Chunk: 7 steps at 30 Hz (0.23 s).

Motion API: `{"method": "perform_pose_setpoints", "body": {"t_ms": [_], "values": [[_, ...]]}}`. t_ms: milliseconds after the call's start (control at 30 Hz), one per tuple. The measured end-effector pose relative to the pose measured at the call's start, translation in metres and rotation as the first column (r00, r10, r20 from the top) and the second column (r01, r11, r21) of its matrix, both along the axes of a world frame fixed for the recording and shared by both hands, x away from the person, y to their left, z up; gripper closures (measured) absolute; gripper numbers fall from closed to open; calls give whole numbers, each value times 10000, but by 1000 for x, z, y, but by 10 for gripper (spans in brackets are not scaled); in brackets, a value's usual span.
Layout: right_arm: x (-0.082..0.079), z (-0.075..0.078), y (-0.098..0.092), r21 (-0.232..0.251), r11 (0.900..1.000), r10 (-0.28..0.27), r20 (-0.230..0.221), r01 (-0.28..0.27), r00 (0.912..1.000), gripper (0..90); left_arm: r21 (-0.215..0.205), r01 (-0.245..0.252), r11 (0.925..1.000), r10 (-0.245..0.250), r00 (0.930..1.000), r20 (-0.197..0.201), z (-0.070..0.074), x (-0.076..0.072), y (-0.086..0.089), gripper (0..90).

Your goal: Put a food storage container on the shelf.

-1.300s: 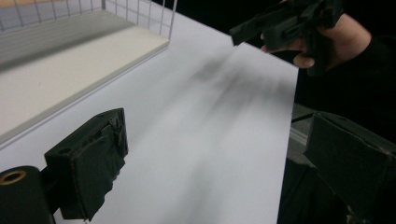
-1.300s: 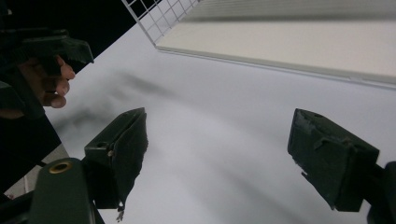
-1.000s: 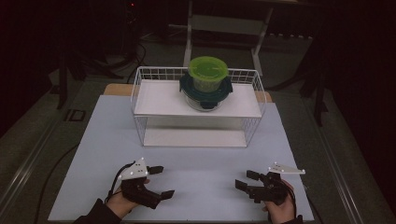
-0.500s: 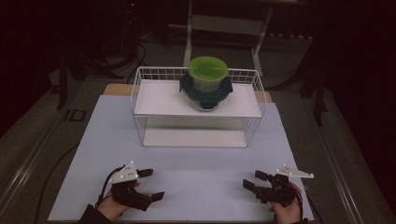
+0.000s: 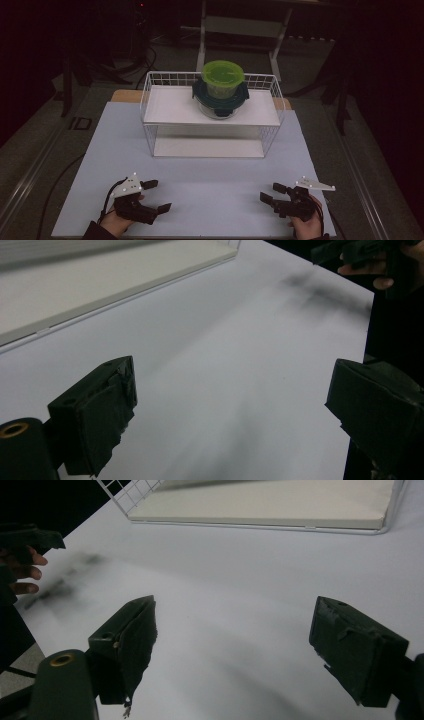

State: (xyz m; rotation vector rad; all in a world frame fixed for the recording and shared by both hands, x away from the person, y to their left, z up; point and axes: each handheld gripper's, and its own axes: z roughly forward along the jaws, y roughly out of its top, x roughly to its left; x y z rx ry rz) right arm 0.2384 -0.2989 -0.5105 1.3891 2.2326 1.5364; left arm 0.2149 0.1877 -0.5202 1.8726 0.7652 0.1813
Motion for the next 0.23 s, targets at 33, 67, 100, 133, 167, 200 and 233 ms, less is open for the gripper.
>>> {"method": "perform_pose_setpoints", "body": {"t_ms": [33, 67, 100, 133, 167, 200, 233], "values": [[0, -1, 0, -3, 10000, 2, -2, -2, 10000, 187, -39, 4, 10000, -4, 10000, 9, 1, 0, 0, 56], [1, -1, 0, 16, 10000, 2, -45, -2, 10000, 188, -63, 20, 10000, -20, 10000, 42, 1, 0, 0, 56], [1, -2, 0, 27, 10000, 17, -67, -17, 10000, 187, -37, 26, 10000, -26, 10000, 86, 1, -1, -1, 56], [1, -2, 0, 16, 10000, 22, -65, -22, 10000, 187, -33, 48, 10000, -48, 9999, 115, 2, -1, -1, 56], [1, -2, 0, 25, 10000, 49, -74, -49, 10000, 188, -24, 88, 10000, -87, 9999, 133, 2, -1, -2, 56], [1, -3, 0, 29, 10000, 63, -88, -63, 9999, 187, -4, 105, 9999, -105, 9998, 151, 2, -1, -2, 56], [1, -3, 0, 16, 10000, 73, -88, -73, 9999, 187, -4, 105, 9999, -105, 9998, 151, 2, -1, -2, 56]]}}
